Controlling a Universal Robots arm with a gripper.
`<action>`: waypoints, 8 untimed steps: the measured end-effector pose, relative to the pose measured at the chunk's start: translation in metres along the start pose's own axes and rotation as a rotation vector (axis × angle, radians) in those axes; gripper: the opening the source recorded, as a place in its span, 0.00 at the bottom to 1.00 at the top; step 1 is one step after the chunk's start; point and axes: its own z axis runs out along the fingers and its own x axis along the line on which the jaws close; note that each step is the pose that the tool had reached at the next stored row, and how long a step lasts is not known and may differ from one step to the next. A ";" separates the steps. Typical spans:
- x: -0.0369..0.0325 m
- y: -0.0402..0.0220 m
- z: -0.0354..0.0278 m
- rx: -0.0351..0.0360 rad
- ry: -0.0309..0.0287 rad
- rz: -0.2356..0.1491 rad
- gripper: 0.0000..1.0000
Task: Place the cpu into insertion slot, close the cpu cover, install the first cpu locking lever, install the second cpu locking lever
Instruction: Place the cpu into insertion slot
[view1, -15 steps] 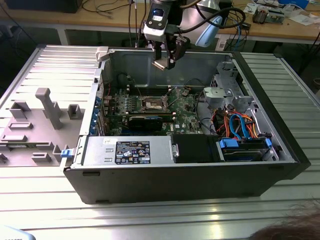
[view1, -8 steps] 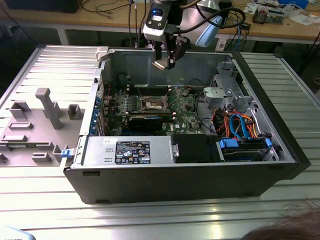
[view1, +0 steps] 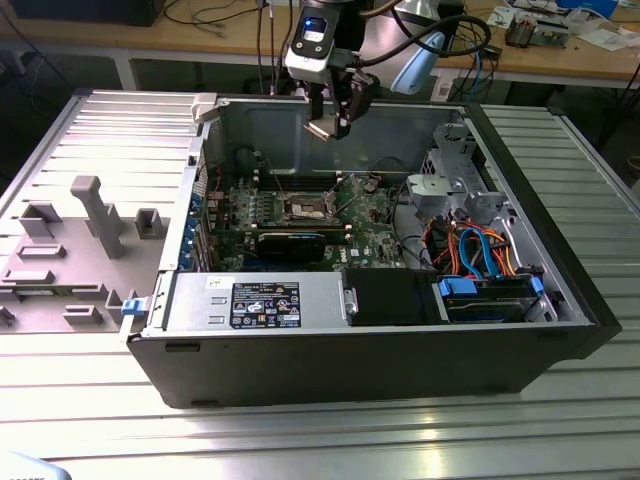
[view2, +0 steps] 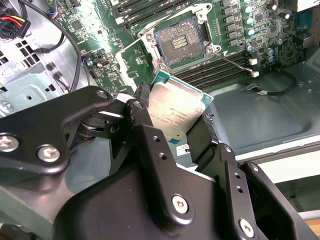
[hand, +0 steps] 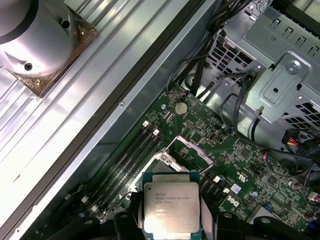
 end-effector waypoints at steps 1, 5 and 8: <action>0.0000 0.0000 0.0000 0.0000 -0.0001 0.001 0.54; 0.0000 0.0000 0.0000 -0.0002 -0.0007 0.007 0.54; 0.0000 0.0000 0.0000 -0.0002 -0.0010 0.011 0.54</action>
